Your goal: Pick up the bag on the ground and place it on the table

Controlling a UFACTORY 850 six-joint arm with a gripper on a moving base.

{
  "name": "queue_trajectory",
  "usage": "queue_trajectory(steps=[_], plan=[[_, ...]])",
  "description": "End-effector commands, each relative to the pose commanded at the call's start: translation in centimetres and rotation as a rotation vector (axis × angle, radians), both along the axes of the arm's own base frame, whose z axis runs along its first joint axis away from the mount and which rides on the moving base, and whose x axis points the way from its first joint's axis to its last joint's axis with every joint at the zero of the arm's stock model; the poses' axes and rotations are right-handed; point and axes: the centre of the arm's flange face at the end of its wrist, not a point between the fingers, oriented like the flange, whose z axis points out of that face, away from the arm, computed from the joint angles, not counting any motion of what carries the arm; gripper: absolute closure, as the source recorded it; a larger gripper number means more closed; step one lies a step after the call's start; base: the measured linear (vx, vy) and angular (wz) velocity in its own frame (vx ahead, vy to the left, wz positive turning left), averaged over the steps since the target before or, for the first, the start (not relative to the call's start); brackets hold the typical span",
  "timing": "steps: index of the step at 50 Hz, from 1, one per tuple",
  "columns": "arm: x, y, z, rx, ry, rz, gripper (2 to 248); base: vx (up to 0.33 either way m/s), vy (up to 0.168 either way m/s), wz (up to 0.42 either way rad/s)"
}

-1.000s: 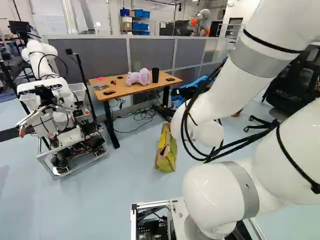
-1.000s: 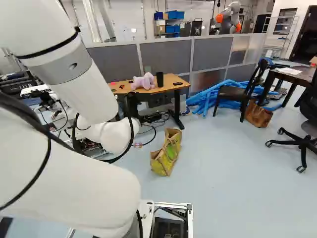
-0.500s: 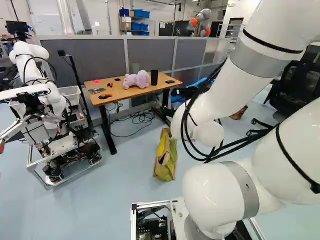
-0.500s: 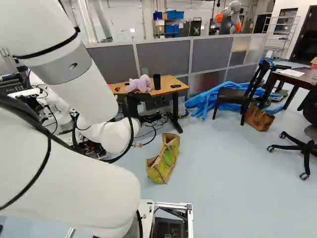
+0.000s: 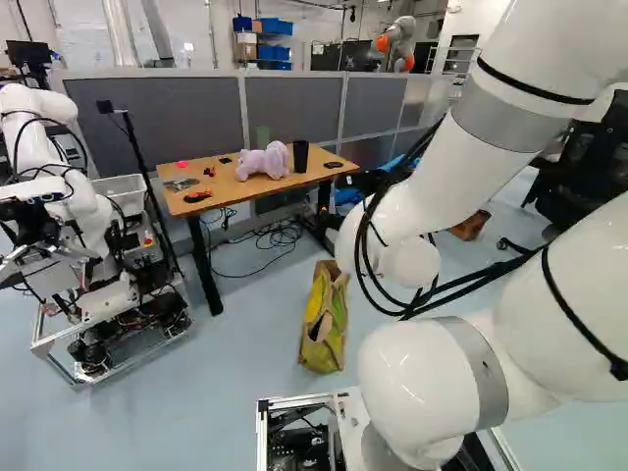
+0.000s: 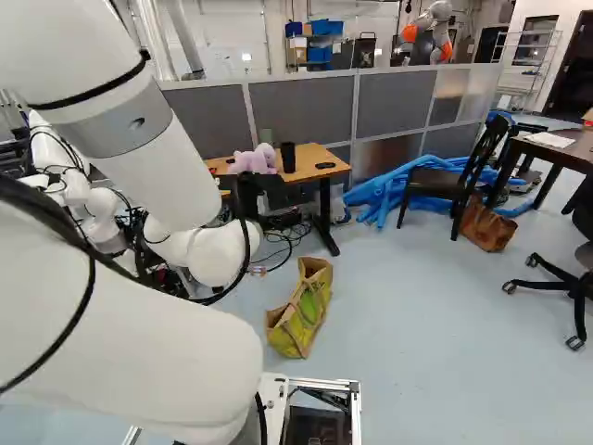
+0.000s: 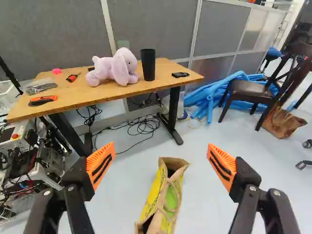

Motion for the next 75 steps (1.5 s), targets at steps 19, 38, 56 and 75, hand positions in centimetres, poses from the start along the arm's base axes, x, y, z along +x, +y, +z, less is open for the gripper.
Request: queue_trajectory(steps=[19, 38, 56, 75], plan=[[0.0, 0.0, 0.0, 0.0, 0.0, 0.0, 3, 0.149, -0.013, -0.013], [0.4, 0.0, 0.1, 0.0, 0.002, 0.0, 3, 0.145, 0.005, -0.005], [2.1, 0.0, 0.3, 0.0, 0.012, 0.0, 3, 0.018, 0.002, 0.0], [5.5, -0.2, -0.3, 0.013, 0.129, -0.029, 3, 0.0, 0.0, 0.0]])
